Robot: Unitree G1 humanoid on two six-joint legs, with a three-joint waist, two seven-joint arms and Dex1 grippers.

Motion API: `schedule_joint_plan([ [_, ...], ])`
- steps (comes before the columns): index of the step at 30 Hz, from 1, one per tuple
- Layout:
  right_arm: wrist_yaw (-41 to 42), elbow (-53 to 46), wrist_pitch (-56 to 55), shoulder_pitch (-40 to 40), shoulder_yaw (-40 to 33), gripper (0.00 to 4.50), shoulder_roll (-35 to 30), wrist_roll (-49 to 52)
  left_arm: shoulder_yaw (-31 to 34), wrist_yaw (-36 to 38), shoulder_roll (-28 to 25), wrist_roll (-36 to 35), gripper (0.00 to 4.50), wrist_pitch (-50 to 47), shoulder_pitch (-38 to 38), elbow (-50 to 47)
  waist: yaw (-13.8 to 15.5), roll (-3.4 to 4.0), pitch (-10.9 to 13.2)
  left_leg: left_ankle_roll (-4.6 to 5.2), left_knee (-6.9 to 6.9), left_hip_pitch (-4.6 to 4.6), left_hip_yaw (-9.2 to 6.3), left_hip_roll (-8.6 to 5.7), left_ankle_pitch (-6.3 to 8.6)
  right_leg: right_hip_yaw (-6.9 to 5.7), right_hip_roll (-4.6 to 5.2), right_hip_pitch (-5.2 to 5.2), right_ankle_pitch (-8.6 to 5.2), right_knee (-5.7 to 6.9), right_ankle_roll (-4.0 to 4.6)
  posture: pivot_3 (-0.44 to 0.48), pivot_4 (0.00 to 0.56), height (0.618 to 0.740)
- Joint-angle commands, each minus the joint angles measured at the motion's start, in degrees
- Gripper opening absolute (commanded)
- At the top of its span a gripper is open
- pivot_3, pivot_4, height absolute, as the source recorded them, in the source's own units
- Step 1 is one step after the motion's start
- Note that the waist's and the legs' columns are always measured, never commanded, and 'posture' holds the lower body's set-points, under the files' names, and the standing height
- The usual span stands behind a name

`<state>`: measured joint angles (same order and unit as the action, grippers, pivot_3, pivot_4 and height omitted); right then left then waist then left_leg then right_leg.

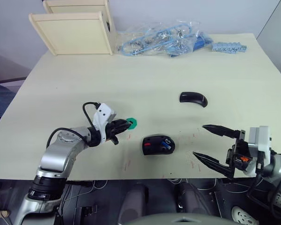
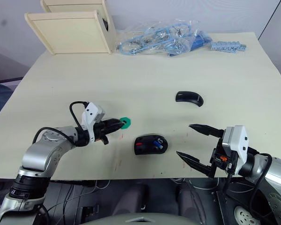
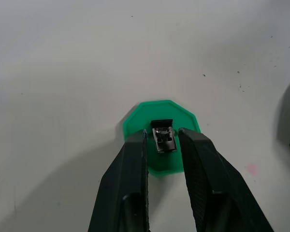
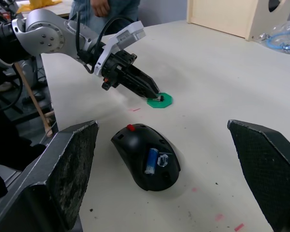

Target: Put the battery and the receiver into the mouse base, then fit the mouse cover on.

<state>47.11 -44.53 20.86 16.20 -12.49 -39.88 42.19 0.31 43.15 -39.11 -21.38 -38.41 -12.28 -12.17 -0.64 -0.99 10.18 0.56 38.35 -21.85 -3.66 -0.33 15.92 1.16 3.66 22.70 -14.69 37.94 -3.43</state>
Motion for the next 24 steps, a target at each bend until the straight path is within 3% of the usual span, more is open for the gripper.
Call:
schedule_joint_plan([
  [1,0.0,-1.9,-1.2,0.2,-0.8,4.50,0.4,0.7,0.0,0.1,0.2,0.6,1.12,1.4,-0.9,-0.1,0.0,0.00,0.0,0.00,0.00,0.00,0.00,0.00,0.00,0.00,0.00,0.00,0.00,0.00,0.00,0.000,0.150,0.740],
  [24,0.8,-1.6,-3.0,2.4,-1.0,4.50,0.9,0.1,-2.0,2.4,-0.5,4.4,1.12,5.3,-0.1,1.8,0.0,0.00,0.0,0.00,0.00,0.01,0.00,0.00,0.00,0.00,0.00,0.00,0.00,0.01,0.00,0.000,0.150,0.740],
])
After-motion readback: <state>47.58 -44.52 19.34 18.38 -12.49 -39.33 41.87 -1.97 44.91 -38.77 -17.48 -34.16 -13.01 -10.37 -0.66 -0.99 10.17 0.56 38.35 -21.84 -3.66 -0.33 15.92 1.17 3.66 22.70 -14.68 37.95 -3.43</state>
